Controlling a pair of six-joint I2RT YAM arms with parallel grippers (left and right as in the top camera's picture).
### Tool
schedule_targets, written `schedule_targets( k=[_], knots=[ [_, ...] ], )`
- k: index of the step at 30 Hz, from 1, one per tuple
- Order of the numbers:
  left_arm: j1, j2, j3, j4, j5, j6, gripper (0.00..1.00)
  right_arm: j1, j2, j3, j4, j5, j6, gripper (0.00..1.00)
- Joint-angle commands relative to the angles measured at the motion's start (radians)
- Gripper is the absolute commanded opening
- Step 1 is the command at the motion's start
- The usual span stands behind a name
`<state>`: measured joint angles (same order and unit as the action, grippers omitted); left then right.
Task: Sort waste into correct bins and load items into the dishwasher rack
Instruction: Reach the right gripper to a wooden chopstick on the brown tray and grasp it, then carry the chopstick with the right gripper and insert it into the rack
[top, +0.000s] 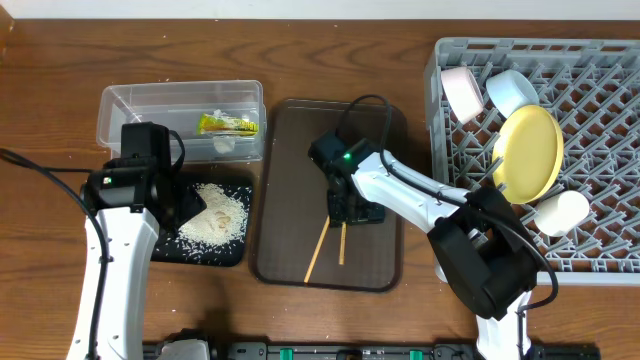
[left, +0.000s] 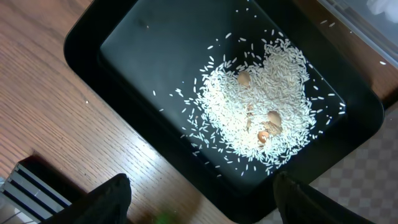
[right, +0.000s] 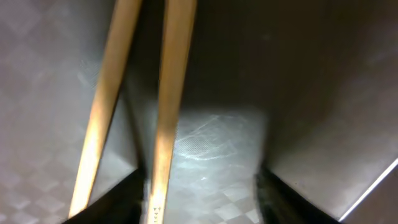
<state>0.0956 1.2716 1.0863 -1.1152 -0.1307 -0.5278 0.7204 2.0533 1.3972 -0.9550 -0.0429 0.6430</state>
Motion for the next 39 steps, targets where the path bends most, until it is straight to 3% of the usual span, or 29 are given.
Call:
schedule_targets(
  k=[1, 3, 7, 12, 17, 22, 29, 39],
  knots=[
    [0.004, -0.003, -0.002, -0.003, -0.008, -0.016, 0.76, 0.012, 0.019, -0.006, 0.0, 0.027, 0.015, 0.37],
    [0.004, -0.003, -0.002, -0.003, -0.008, -0.016, 0.76, 0.012, 0.019, -0.006, -0.003, 0.027, 0.015, 0.26],
    [0.004, -0.003, -0.002, -0.003, -0.008, -0.016, 0.76, 0.012, 0.019, -0.006, -0.018, 0.026, 0.015, 0.12],
    [0.004, -0.003, -0.002, -0.006, -0.008, -0.016, 0.76, -0.007, 0.005, -0.002, -0.04, 0.025, 0.015, 0.05],
    [0.004, -0.003, -0.002, -0.01, -0.008, -0.016, 0.76, -0.08, -0.082, 0.0, -0.066, 0.056, -0.008, 0.03],
    [0.004, -0.003, -0.002, -0.01, -0.008, -0.016, 0.76, -0.17, -0.247, 0.0, -0.082, 0.061, -0.199, 0.04],
    [0.004, -0.003, -0.002, -0.01, -0.008, -0.016, 0.76, -0.294, -0.482, 0.0, -0.188, 0.152, -0.3, 0.02],
    [0.004, -0.003, -0.002, -0.009, -0.008, -0.016, 0.76, -0.459, -0.526, -0.027, -0.272, 0.272, -0.379, 0.01]
  ],
)
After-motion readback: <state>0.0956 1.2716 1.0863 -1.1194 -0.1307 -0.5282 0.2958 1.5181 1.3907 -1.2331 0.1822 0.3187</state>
